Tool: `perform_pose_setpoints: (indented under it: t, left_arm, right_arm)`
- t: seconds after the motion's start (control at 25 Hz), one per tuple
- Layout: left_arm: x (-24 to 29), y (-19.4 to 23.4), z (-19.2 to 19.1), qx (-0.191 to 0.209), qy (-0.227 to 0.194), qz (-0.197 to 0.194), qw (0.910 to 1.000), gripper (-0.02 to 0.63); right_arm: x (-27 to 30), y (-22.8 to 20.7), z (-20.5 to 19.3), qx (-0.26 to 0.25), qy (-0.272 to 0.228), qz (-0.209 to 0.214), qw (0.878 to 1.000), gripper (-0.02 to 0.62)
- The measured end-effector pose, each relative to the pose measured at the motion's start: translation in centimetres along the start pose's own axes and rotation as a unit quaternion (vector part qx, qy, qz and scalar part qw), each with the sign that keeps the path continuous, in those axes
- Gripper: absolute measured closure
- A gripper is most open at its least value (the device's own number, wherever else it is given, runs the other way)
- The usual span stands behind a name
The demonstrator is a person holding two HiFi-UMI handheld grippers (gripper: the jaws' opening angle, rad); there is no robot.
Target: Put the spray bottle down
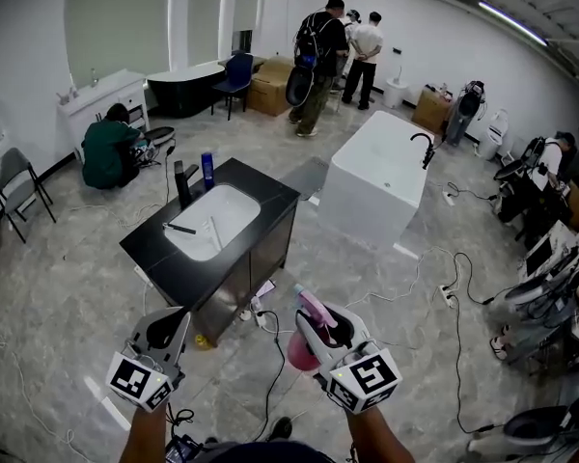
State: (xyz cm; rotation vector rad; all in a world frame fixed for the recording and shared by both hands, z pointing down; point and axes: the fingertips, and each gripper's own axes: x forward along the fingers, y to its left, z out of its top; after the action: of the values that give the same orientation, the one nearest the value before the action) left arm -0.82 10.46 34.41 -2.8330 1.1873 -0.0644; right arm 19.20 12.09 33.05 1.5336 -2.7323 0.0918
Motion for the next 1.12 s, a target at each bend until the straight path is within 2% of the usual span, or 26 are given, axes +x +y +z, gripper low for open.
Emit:
perform_pose_setpoints:
  t: [0.32, 0.64, 0.8, 0.92, 1.12]
  left_arm:
    - [3.5, -0.1, -0.9, 0.006, 0.017, 0.035, 0.9992, 0.601]
    - [5.1, 1.5, -1.8, 0.009, 0.03, 0.058, 0.9978, 0.602]
    - [6.7, 4.5, -2.7, 0.002, 0.034, 0.054, 0.998, 0.602]
    - [8.6, 7.3, -3.3, 0.001, 0.031, 0.036, 0.9989, 0.601]
    - [11.2, 14.1, -4.0, -0.007, 0.019, 0.009, 0.9998, 0.602]
  right_arm:
    - [2.0, -4.2, -0.8, 0.007, 0.001, 0.035, 0.999, 0.463]
    - [5.4, -5.9, -1.9, 0.014, 0.009, 0.061, 0.998, 0.463]
    - [8.4, -6.5, -2.5, 0.018, 0.017, 0.058, 0.998, 0.463]
    - [11.4, -7.1, -2.7, 0.017, 0.019, 0.043, 0.999, 0.463]
    - [17.0, -7.4, -3.4, 0.021, 0.028, 0.011, 0.999, 0.463]
